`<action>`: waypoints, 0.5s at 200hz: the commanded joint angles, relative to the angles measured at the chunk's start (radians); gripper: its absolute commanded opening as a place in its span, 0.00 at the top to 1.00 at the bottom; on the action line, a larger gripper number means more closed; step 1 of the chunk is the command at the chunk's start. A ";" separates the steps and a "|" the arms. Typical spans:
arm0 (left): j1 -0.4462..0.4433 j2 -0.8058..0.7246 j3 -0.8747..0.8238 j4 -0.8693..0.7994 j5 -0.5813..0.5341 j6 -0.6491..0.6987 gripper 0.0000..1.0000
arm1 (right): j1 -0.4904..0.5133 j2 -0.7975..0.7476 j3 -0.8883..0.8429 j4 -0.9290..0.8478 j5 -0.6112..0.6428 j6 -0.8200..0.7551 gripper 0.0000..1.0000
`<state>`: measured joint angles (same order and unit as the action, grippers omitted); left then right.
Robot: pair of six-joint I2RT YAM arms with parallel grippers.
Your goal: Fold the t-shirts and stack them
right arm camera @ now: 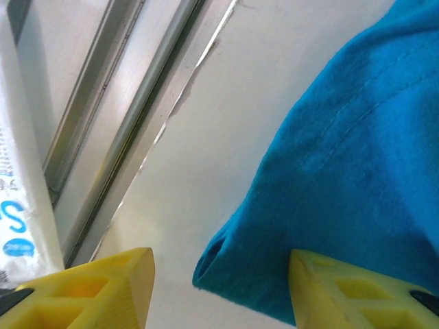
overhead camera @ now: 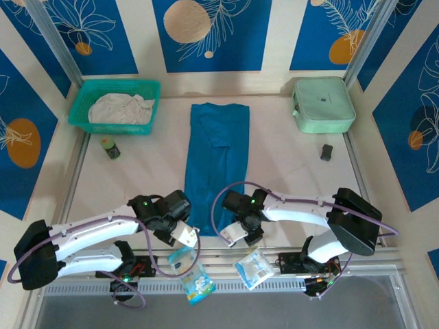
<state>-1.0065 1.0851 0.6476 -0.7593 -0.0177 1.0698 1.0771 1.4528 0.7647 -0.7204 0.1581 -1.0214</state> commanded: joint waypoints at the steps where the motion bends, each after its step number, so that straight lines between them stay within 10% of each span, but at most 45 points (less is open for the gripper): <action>1: -0.007 0.026 -0.018 0.016 0.003 0.045 0.35 | 0.021 0.024 -0.020 0.028 0.000 0.011 0.49; 100: -0.003 0.137 -0.045 0.100 0.009 0.078 0.44 | 0.043 0.028 -0.054 0.053 0.012 0.069 0.62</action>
<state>-1.0065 1.1999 0.6147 -0.7021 -0.0196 1.1248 1.1053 1.4792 0.7490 -0.6643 0.1894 -0.9695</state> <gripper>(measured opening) 0.557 0.383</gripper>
